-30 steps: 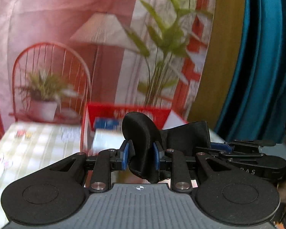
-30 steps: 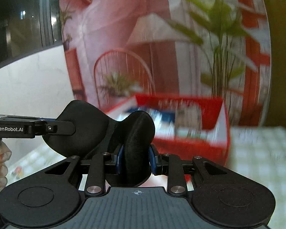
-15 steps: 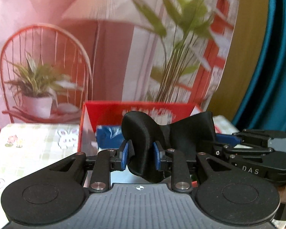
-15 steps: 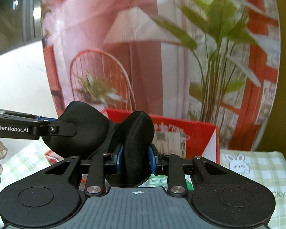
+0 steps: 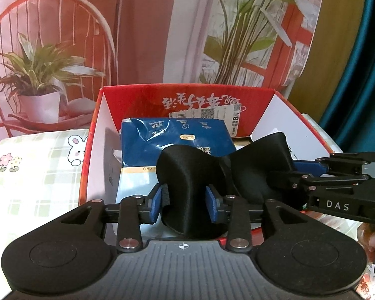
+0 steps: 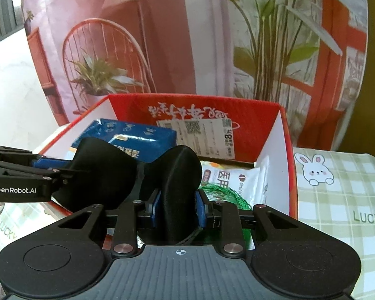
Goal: Organize soft objects
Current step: 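Lower the eye mask into the red box and open both tools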
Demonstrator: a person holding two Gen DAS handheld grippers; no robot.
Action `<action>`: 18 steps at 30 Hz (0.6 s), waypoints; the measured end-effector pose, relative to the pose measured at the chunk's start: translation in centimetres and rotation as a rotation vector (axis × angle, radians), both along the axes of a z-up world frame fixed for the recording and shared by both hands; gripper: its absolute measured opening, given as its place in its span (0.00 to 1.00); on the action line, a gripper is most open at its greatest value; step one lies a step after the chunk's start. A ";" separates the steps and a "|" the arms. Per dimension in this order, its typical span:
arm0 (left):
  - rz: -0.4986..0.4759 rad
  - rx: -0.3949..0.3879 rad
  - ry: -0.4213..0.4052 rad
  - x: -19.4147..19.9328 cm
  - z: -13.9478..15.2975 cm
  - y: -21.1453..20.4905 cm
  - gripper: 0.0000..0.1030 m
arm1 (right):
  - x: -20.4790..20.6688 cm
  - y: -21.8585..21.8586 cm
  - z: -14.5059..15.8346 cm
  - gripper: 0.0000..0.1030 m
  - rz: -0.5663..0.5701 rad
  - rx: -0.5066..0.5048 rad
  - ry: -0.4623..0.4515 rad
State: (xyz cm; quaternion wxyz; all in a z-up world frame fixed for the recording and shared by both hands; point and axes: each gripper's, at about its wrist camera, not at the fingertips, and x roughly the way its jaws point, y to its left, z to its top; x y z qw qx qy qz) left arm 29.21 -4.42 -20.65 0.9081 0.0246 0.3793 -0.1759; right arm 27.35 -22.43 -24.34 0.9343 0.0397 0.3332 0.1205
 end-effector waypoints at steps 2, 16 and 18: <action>0.003 0.006 -0.003 0.1 0.0 0.0 0.41 | 0.1 0.0 -0.1 0.28 -0.003 -0.005 0.003; 0.032 0.057 -0.117 -2.0 2.4 0.1 0.94 | -0.9 -0.7 1.1 0.60 -0.046 -0.057 -0.046; 0.039 0.057 -0.149 -2.8 3.1 0.2 0.96 | -1.5 -0.9 1.7 0.70 -0.042 -0.068 -0.073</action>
